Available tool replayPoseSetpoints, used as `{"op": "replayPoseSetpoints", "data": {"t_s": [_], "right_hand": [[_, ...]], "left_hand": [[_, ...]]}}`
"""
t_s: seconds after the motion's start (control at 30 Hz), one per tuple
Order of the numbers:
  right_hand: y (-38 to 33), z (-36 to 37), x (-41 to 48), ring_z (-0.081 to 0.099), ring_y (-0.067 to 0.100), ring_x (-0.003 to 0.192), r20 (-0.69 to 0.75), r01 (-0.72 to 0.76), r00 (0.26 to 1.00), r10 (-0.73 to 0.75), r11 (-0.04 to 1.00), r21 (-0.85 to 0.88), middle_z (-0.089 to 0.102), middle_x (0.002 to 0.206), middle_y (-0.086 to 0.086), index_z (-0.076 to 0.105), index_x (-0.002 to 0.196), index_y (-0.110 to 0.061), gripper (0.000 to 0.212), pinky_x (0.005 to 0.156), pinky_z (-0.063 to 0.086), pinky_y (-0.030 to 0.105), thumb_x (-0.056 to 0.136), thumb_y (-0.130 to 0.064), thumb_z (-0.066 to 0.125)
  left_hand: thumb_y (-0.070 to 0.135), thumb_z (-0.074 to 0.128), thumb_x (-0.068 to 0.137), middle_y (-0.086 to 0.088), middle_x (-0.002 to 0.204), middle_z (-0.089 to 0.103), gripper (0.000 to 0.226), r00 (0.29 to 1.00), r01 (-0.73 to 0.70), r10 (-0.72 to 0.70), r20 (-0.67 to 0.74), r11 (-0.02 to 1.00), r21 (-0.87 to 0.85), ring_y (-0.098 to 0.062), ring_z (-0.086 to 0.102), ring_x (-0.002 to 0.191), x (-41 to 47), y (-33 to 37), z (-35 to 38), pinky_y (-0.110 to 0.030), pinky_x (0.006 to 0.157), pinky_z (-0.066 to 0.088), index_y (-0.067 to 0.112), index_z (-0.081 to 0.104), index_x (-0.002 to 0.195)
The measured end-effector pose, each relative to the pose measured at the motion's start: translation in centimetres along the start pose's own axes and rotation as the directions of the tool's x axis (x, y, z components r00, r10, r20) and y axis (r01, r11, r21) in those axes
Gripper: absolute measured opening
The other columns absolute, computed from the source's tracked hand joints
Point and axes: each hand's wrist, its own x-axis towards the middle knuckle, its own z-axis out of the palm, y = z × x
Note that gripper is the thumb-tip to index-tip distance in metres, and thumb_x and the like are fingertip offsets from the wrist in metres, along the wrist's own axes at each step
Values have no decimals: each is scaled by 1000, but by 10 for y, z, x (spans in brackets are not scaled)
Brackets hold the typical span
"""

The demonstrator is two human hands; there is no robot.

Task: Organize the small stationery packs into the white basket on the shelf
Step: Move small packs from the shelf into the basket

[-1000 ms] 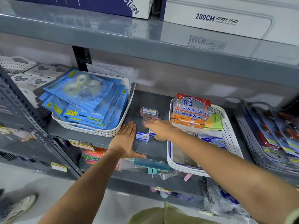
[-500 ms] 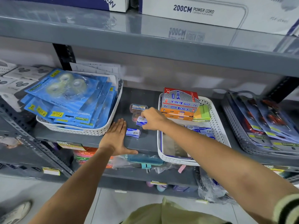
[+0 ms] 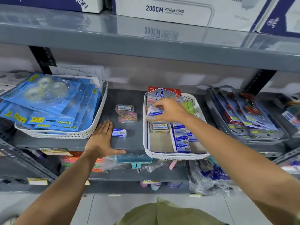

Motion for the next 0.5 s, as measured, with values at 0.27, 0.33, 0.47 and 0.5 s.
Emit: {"op": "replayPoseSetpoints", "data": {"t_s": [0.27,0.33,0.47,0.5], "right_hand": [[67,-26,-48,61,23,87,173,-226,949,262,952,-205,65,91,0,69,93,-18,30,70,47,29,67,-27,80],[76,-26,-60,63,23,92,217,-258,927,306,940,-223,69,100,1,69,99,-19,38,79,53,34,65,-28,81],[90,-26,-83,62,23,103,327,-249,880,345,921,-300,67,110,1,68,109,-19,46,84,52,35,66,-27,81],[91,-25,-88,62,23,103,363,-243,861,355,916,-320,67,111,0,67,111,-19,47,81,51,33,66,-27,81]], "left_hand": [[104,16,41,-9,162,-11,150,1000,-2,2,4,1000,-6,-21,-9,149,0,0,1,-35,122,-4,7,-8,152],[105,17,38,-8,162,-10,152,1000,6,-6,-3,999,-38,-20,-9,149,1,-1,2,-35,122,-3,7,-8,152],[105,17,36,-8,162,-10,153,1000,2,-3,-8,999,-51,-20,-8,149,1,0,3,-35,122,-1,7,-8,152],[105,16,36,-8,162,-10,153,1000,-2,1,-11,999,-47,-20,-8,149,1,0,2,-35,122,-1,7,-8,152]]}}
